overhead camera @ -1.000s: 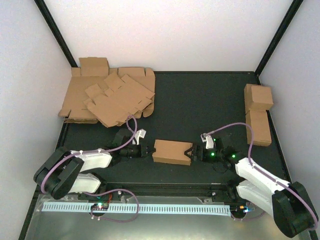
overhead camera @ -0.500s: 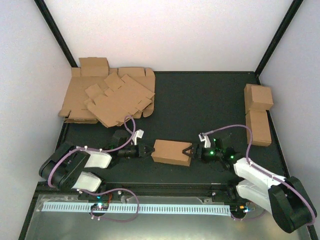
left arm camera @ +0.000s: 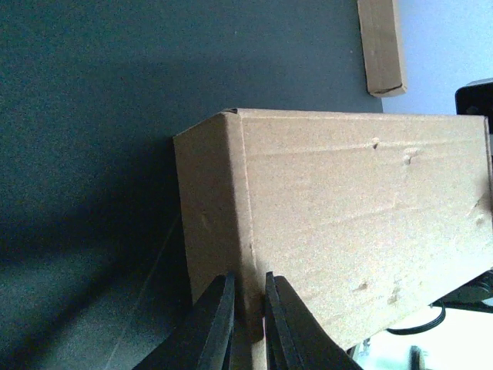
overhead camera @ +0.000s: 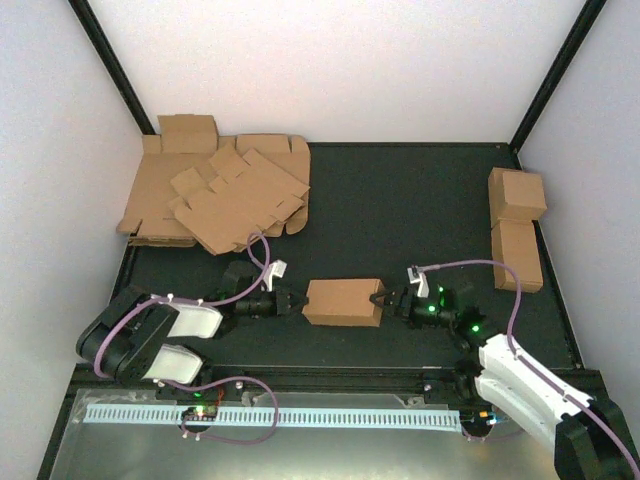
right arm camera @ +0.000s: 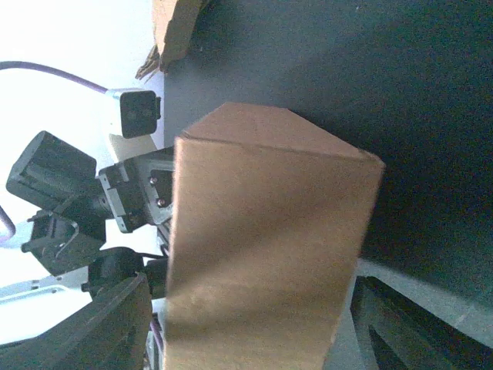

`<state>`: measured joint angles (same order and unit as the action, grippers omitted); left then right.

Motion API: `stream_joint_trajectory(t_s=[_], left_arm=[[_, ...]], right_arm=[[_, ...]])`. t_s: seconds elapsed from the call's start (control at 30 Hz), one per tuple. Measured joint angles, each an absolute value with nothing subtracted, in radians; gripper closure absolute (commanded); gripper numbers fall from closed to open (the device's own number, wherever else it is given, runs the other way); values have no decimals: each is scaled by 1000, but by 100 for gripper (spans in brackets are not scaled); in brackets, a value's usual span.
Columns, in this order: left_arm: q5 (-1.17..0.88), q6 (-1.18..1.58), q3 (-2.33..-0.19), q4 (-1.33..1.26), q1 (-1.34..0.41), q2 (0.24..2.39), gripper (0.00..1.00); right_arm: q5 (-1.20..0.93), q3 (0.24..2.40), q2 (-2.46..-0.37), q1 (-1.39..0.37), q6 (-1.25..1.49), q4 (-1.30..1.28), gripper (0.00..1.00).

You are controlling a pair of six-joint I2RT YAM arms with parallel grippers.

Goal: Fold the paper box

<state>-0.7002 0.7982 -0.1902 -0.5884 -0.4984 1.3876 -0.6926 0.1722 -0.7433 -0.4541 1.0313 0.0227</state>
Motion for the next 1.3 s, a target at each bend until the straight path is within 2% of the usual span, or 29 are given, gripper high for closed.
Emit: stream_joint_trajectory(t_s=[0.4, 0.67, 0.8, 0.9, 1.0, 1.1, 1.3], left_arm=[[-699, 798, -187, -562, -499, 1367, 88], [-700, 798, -187, -555, -499, 1361, 86], [-703, 796, -187, -548, -499, 1359, 71], [-697, 791, -182, -512, -499, 1337, 44], [-688, 788, -179, -435, -499, 1270, 25], [-675, 781, -191, -335, -499, 1144, 17], [-609, 754, -310, -123, -499, 866, 14]], right_arm=[[-693, 168, -803, -454, 1049, 31, 22], [-693, 198, -836, -454, 1018, 28, 44], [-691, 207, -836, -454, 1018, 20, 55], [-689, 209, -823, -454, 1013, 6, 57], [-668, 210, -783, -454, 1021, -8, 58], [-621, 213, -719, -454, 1036, -37, 59], [-447, 244, -556, -445, 1088, -165, 63]])
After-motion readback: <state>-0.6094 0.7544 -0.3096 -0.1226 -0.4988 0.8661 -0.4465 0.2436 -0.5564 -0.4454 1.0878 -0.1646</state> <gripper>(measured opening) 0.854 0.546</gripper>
